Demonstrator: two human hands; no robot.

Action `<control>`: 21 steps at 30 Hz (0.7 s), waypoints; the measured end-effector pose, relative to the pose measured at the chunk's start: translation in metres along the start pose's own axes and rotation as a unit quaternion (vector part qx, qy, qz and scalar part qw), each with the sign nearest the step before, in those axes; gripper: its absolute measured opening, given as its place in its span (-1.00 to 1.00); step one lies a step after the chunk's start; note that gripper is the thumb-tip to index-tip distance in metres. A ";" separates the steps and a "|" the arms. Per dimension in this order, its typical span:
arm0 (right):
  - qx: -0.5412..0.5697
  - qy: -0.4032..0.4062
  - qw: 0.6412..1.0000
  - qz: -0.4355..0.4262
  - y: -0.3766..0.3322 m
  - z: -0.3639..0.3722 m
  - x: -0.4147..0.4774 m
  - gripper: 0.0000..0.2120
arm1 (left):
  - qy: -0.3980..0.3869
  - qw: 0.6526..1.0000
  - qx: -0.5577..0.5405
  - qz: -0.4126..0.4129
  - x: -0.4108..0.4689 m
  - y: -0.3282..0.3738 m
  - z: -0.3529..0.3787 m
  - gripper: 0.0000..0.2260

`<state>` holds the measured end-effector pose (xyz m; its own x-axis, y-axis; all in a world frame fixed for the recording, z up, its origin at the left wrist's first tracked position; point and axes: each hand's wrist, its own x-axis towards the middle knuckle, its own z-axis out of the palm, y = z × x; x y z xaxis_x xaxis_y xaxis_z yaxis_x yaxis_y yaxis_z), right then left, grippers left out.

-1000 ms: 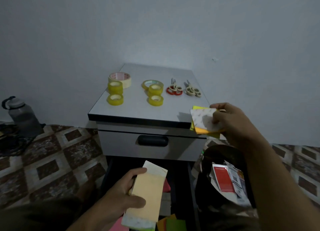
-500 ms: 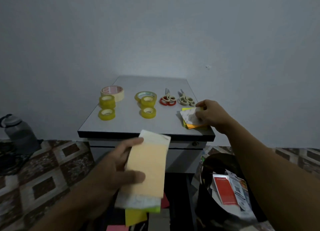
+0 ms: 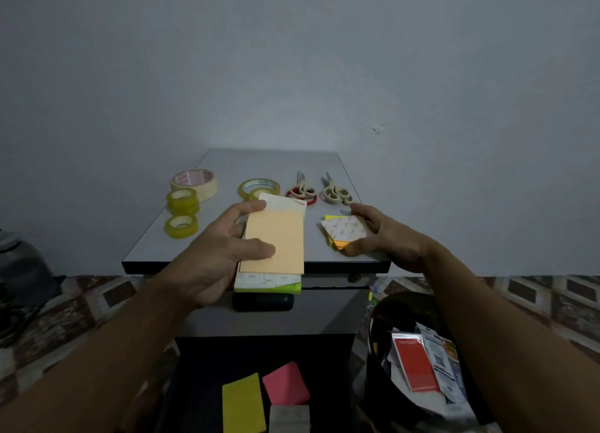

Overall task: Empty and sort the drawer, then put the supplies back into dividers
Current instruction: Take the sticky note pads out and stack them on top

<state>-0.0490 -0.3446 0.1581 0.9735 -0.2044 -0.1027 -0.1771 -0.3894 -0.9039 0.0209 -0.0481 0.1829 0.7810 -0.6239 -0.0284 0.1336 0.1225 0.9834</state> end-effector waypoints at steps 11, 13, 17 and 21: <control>-0.104 0.047 0.993 0.022 -0.003 -0.001 0.010 -0.07 | 0.000 0.999 -0.015 -0.036 0.022 -0.005 0.013 -0.41; -0.114 0.050 0.992 0.014 -0.009 -0.003 0.008 0.00 | 0.003 0.999 -0.016 -0.044 0.027 -0.006 0.016 -0.40; -0.086 0.038 0.995 -0.044 -0.024 -0.007 0.001 0.01 | 0.003 0.998 -0.022 -0.056 0.036 -0.005 0.021 -0.38; -0.104 0.007 0.991 -0.079 -0.040 -0.001 0.002 -0.03 | 0.009 0.998 -0.005 -0.069 0.048 -0.001 0.031 -0.36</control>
<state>-0.0403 -0.3303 0.1946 0.9896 -0.1382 0.0405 -0.0500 -0.5936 -0.8032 0.0394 -0.1022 0.1860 0.7652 -0.6217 -0.1674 0.2478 0.0444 0.9678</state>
